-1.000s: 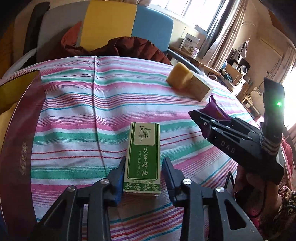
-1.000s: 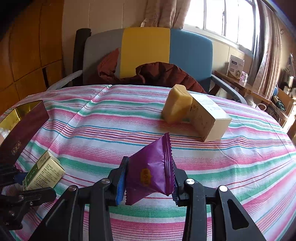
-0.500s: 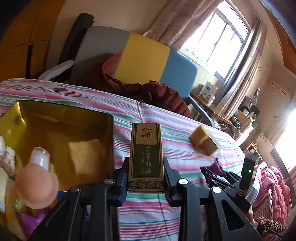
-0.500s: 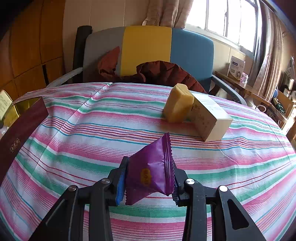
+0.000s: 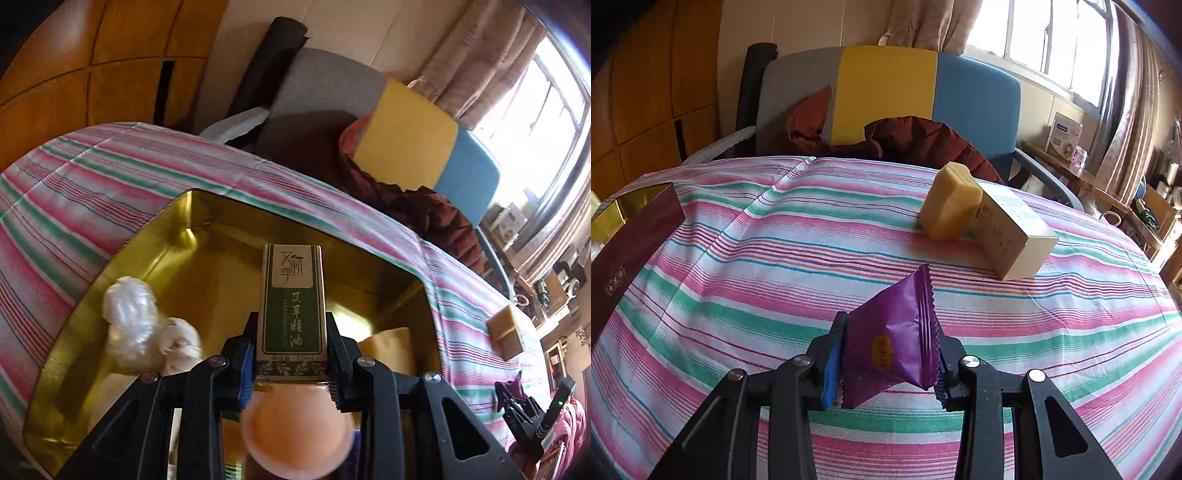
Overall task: Organize objects
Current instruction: 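Carry the green oil box and purple packet over the gold tray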
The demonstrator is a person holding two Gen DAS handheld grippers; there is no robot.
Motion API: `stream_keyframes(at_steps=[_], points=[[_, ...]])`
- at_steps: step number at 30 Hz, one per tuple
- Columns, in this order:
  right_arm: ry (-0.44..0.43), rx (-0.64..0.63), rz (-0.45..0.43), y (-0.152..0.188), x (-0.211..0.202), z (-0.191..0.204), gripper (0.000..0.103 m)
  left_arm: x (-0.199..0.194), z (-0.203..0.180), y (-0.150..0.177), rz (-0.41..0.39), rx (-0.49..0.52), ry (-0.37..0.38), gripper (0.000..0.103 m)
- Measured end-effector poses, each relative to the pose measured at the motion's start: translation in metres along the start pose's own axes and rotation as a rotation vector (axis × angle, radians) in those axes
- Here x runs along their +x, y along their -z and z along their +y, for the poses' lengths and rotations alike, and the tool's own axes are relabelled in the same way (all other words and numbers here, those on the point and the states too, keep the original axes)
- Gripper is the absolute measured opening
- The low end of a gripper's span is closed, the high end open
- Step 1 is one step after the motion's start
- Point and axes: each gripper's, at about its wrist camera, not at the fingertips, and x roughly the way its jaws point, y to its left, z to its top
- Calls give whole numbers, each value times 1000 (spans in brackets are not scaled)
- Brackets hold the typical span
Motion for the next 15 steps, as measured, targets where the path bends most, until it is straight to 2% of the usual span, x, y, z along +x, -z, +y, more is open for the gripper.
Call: stream_keyframes(at_steps=[3, 6, 8, 11, 15], points=[[4, -4, 3, 0, 0, 1, 40, 7, 11, -2, 20, -21, -36, 31], [5, -5, 5, 0, 1, 1, 40, 13, 20, -3, 44, -61, -26, 33], [5, -6, 6, 0, 1, 1, 40, 12, 22, -3, 44, -73, -45, 46], [5, -5, 5, 0, 1, 2, 40, 10, 19, 0, 27, -74, -53, 49], [5, -5, 6, 0, 1, 2, 40, -9, 17, 10, -50, -88, -58, 49]])
